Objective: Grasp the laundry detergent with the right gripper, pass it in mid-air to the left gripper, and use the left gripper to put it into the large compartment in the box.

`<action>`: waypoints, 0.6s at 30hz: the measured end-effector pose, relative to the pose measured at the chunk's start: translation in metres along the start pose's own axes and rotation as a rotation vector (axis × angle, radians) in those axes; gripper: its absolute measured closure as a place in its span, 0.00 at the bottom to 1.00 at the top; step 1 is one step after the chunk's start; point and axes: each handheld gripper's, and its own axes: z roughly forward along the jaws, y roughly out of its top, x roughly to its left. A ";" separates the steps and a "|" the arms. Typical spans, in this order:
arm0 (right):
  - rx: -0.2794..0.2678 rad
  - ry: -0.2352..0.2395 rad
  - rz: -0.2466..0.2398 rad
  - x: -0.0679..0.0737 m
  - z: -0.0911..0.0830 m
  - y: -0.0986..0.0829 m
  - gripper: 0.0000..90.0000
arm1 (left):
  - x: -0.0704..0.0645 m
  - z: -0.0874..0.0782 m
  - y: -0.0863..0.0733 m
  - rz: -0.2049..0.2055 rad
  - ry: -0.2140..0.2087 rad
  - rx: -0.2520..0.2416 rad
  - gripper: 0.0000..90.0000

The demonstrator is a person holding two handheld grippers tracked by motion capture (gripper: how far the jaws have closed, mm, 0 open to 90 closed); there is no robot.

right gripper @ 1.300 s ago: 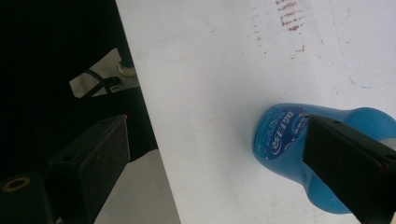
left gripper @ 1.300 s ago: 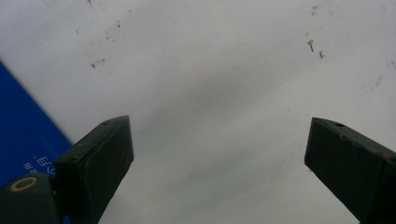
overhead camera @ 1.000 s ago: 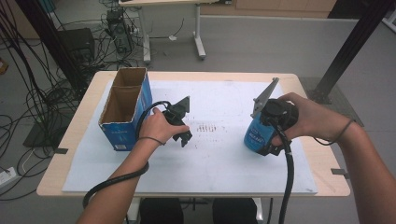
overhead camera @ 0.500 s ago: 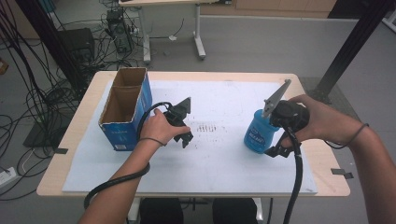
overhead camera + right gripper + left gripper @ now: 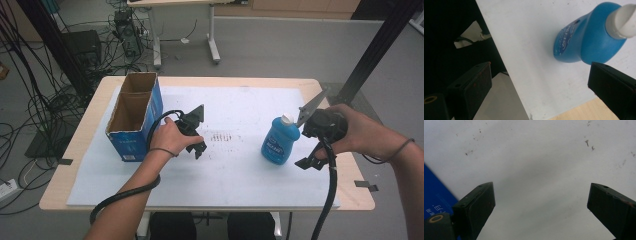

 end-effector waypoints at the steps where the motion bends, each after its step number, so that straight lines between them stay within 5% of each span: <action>1: 0.000 -0.003 0.004 0.000 0.000 -0.002 0.06 | 0.000 0.000 0.000 -0.001 -0.001 0.000 0.09; 18: -0.035 -0.037 0.121 -0.008 0.004 -0.042 0.06 | 0.002 0.004 0.000 0.003 -0.006 0.010 0.09</action>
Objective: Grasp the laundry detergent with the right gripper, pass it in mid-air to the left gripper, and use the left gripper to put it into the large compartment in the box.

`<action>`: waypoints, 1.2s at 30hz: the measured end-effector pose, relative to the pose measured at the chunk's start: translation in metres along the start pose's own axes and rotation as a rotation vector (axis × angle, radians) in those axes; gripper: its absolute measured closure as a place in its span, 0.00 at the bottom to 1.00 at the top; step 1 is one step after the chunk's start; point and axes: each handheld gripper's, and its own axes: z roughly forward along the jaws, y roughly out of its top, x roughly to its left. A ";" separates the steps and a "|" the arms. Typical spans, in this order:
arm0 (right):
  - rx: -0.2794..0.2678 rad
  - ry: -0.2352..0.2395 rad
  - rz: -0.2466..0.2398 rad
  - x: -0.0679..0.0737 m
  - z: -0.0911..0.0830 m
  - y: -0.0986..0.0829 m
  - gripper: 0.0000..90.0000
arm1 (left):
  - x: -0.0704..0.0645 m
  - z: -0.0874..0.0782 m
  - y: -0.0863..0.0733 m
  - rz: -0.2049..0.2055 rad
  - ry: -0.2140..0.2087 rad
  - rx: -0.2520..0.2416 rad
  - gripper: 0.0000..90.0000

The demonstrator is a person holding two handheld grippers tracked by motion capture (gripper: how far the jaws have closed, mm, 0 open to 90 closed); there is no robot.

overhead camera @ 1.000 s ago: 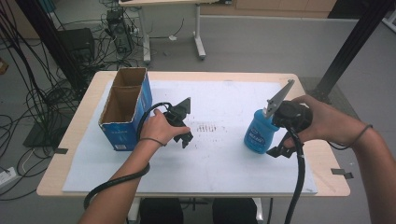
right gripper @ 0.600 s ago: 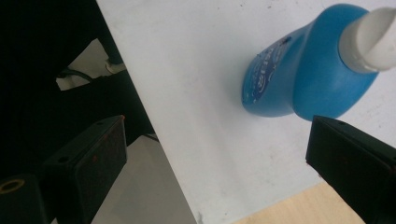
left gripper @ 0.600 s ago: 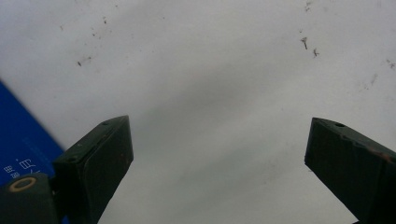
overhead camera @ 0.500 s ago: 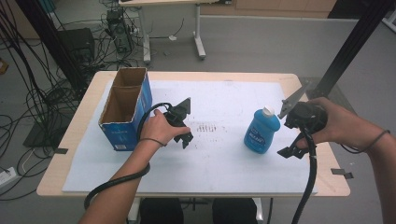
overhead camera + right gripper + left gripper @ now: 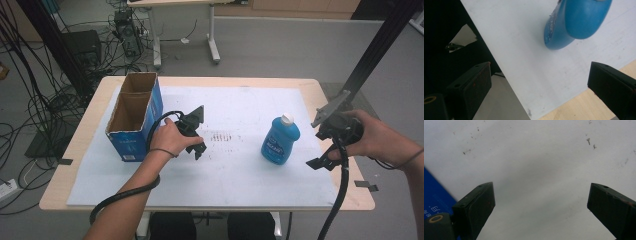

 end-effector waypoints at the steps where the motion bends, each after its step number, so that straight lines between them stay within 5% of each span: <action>1: -0.004 0.000 0.005 -0.001 0.001 -0.004 0.06 | 0.000 0.000 0.000 0.000 0.001 -0.002 0.09; 36: -0.150 0.006 0.133 -0.015 0.034 -0.078 0.07 | -0.001 0.000 -0.002 0.010 -0.002 -0.002 0.09</action>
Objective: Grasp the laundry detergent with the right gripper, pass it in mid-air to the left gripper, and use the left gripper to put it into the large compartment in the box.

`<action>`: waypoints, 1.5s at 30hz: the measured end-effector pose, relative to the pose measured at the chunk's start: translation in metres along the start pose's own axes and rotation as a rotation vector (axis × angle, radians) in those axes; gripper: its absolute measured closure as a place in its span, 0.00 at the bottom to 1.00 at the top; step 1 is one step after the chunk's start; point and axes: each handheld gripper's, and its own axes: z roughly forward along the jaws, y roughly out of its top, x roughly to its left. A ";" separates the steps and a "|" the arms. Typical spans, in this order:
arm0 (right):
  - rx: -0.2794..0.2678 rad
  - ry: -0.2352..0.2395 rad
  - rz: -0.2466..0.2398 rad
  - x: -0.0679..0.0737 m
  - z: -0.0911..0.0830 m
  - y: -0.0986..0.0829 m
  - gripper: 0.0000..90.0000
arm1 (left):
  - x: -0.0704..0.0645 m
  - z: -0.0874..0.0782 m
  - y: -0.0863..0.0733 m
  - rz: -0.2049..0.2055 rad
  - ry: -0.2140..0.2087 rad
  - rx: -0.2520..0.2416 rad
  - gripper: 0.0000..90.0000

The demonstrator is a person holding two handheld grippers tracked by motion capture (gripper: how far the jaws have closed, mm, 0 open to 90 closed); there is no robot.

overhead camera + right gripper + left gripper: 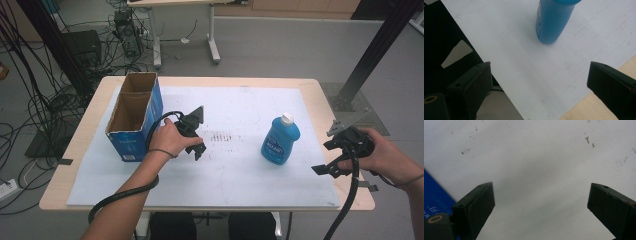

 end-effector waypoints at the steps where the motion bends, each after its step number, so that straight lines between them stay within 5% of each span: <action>1: -0.007 0.000 0.002 -0.001 0.001 -0.003 0.06 | 0.000 0.000 -0.001 0.003 0.000 -0.003 0.09; 29: -0.092 0.010 0.016 -0.018 0.033 -0.034 0.07 | 0.009 -0.003 -0.005 -0.012 -0.008 -0.020 0.09; 45: -0.149 0.033 0.070 -0.027 0.054 -0.060 0.05 | 0.011 0.001 -0.003 -0.020 -0.004 -0.006 0.09</action>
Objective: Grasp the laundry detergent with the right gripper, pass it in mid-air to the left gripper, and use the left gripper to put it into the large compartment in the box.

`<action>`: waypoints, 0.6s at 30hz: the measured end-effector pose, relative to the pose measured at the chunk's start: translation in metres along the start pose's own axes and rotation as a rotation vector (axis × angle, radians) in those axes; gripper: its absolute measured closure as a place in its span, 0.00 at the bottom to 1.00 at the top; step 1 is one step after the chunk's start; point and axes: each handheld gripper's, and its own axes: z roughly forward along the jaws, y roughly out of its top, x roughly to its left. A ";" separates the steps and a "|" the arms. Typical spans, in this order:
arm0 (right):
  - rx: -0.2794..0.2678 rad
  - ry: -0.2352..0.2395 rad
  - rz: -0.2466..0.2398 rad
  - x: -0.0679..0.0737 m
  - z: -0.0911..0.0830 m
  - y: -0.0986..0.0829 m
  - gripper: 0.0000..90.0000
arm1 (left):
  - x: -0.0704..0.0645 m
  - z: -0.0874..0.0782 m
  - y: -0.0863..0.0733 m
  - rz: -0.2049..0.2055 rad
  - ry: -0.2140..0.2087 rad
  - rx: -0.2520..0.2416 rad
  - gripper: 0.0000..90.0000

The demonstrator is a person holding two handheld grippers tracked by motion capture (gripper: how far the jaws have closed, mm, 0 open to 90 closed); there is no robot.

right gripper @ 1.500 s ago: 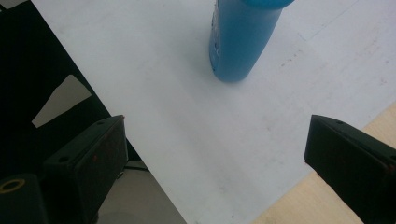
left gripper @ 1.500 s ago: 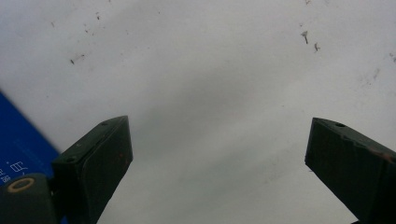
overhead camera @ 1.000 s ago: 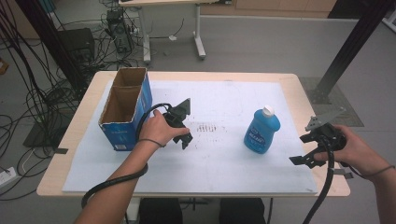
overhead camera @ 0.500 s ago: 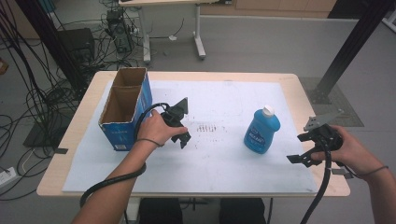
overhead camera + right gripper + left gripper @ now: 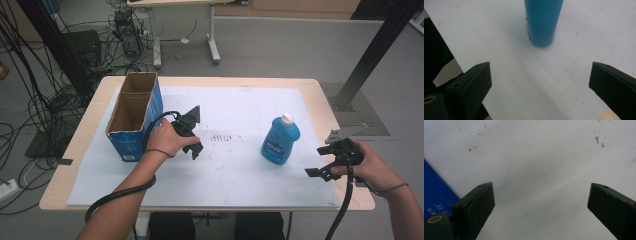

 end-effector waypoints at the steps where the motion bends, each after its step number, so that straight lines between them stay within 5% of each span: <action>1: -0.006 0.001 0.003 0.000 0.001 -0.002 0.05 | 0.000 0.000 0.000 -0.004 -0.001 -0.002 0.09; 18: -0.031 -0.016 -0.003 0.003 0.012 -0.021 0.05 | -0.003 0.004 0.005 0.002 -0.007 0.005 0.08</action>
